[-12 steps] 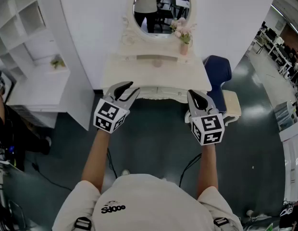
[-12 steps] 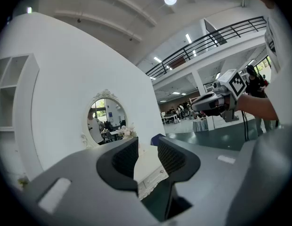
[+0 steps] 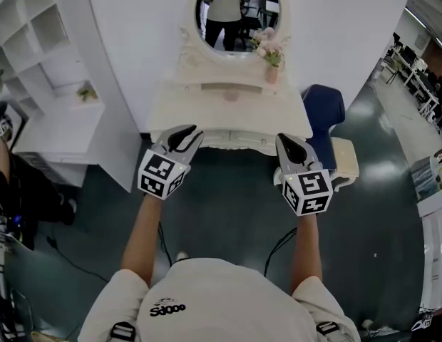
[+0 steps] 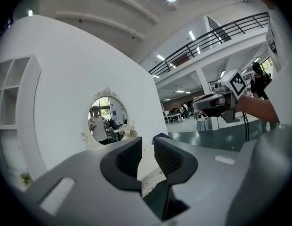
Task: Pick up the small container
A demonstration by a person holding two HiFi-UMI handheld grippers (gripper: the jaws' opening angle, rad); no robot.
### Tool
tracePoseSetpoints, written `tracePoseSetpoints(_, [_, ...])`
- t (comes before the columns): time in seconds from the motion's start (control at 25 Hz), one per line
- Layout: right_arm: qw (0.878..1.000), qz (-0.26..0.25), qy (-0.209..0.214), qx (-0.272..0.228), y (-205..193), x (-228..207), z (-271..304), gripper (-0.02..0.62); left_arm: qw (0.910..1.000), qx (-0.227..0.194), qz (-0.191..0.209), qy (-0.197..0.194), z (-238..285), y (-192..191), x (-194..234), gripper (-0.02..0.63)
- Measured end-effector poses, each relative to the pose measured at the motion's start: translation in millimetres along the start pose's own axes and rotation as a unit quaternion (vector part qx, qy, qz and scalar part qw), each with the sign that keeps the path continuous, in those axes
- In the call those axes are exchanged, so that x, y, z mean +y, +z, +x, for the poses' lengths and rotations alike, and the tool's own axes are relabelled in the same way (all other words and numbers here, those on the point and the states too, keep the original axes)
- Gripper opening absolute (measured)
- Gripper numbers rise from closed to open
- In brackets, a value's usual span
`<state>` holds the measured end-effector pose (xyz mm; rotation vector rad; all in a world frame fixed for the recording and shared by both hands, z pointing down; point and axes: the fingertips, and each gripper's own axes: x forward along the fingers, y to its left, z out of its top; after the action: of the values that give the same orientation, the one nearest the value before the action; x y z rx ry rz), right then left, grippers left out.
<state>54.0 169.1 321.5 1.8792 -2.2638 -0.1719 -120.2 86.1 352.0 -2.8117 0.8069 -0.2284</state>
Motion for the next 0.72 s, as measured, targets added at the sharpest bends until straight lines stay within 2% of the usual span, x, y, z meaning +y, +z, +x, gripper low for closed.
tracePoseSetpoints(0.16, [1.000,-0.001,0.019,0.001,-10,-17,-10,0.002,0.9998,0.001,-0.010,0.015,11,2,-19,0.057])
tracePoseSetpoints(0.52, [0.998,0.013,0.054,0.014,-44,-54,-24,0.002,0.9986,0.015,-0.035,0.037,37,-6,-59,0.017])
tracePoseSetpoints(0.72, [0.998,0.025,0.058,0.017,-53,-68,-5,0.002,0.9988,0.022,-0.031,0.030,56,-10,-53,0.018])
